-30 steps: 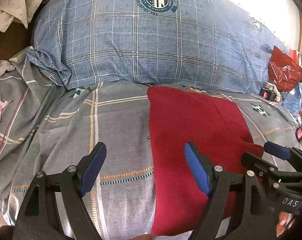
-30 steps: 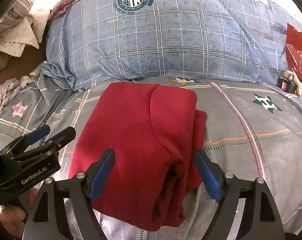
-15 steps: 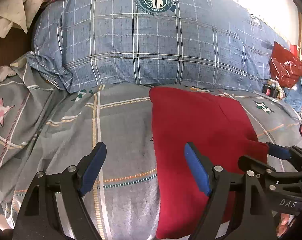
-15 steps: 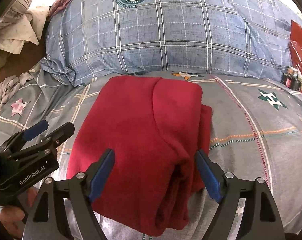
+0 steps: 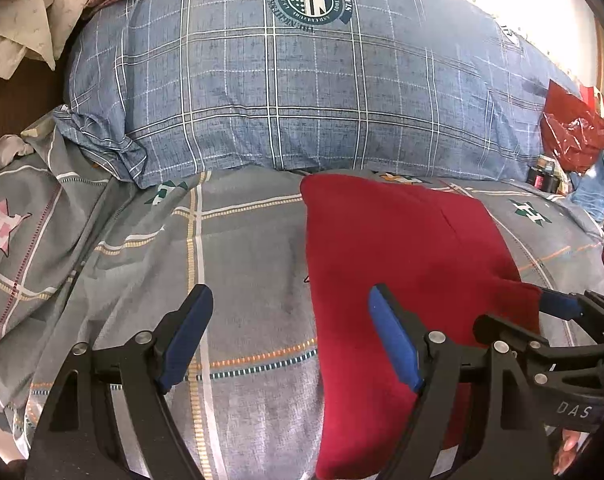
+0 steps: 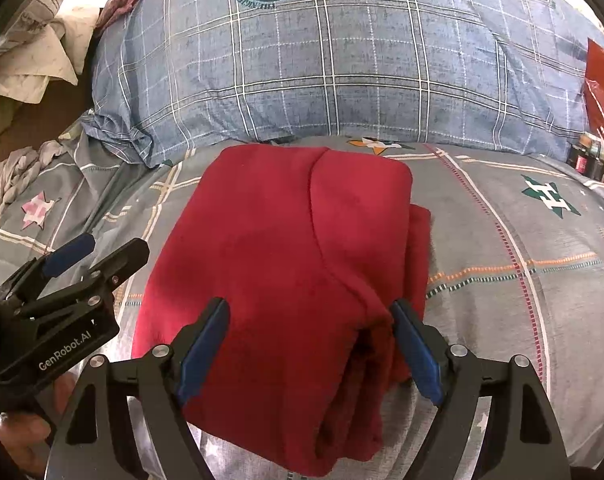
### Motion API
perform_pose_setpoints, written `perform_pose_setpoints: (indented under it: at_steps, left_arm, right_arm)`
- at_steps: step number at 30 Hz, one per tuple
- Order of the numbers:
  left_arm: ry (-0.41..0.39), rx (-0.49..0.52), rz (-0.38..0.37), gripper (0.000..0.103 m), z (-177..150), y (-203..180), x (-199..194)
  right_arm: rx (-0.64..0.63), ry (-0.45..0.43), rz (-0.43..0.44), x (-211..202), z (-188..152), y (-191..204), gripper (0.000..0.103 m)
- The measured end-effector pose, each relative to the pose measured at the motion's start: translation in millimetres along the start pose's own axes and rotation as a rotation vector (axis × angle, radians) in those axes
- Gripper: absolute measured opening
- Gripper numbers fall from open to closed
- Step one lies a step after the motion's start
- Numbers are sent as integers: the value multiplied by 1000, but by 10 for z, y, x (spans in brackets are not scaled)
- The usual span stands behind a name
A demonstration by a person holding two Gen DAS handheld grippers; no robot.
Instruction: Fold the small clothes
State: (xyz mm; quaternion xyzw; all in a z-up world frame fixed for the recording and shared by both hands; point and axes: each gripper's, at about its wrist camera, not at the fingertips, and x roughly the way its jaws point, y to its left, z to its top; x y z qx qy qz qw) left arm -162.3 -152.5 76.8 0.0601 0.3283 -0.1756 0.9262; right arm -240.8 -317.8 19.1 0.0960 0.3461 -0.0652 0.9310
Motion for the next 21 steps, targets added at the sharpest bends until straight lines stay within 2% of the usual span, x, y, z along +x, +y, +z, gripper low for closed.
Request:
perform_pose_setpoints:
  at_steps: [21]
  left_arm:
    - [3, -1, -12, 80, -5, 62, 17]
  right_arm:
    - [-8, 16, 0, 40, -5, 11, 84]
